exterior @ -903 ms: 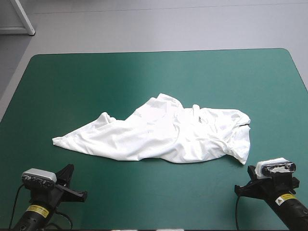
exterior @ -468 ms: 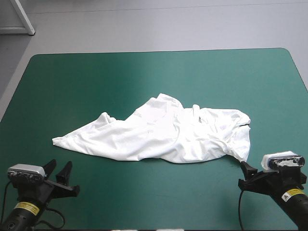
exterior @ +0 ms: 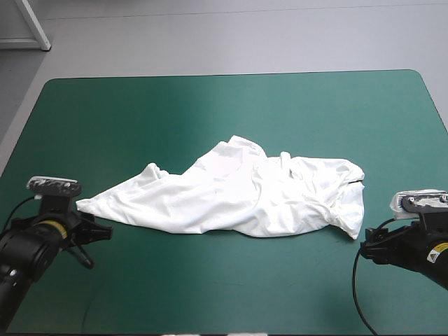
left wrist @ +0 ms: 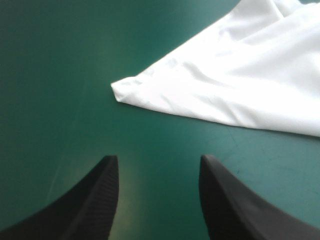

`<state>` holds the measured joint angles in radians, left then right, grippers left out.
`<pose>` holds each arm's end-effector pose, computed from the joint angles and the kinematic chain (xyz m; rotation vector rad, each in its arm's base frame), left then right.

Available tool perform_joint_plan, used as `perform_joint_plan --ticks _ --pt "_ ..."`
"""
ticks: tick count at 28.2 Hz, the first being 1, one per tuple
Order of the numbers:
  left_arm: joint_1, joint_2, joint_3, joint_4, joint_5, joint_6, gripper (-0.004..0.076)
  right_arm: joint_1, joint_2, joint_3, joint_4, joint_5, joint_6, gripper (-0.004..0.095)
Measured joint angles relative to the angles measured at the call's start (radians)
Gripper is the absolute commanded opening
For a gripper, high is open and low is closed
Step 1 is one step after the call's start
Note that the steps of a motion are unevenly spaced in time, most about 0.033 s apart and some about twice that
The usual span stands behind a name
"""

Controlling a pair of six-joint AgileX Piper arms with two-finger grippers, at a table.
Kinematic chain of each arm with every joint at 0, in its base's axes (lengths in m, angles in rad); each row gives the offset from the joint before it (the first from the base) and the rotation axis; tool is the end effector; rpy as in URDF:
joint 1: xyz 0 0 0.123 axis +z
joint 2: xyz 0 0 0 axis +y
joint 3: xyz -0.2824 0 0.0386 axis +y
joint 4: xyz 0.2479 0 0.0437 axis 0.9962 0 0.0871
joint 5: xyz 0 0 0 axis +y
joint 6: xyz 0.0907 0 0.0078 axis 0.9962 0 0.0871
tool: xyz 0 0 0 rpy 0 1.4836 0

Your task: Fold the cloth

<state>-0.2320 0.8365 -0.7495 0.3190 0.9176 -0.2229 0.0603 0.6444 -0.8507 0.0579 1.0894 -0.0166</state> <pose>0.1467 -0.0113 0.3118 0.1435 2.4302 0.1953 0.0942 0.0104 0.3521 -0.0840 2.3652 0.0948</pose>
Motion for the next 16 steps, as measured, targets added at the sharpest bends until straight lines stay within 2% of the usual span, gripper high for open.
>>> perform_joint_plan --ticks 5,11,16 --pt "0.060 0.261 -0.066 -0.031 -0.043 -0.004 0.0370 0.015 0.008 -0.023 -0.008 0.092 0.026 0.0714" --pt "0.331 0.494 -0.162 -0.278 -0.112 0.123 0.0372 0.043 0.008 -0.026 -0.011 0.158 0.058 0.0714" --pt "0.471 0.682 -0.200 -0.396 -0.128 0.191 0.0391 0.045 0.008 -0.026 -0.009 0.158 0.064 0.0714"
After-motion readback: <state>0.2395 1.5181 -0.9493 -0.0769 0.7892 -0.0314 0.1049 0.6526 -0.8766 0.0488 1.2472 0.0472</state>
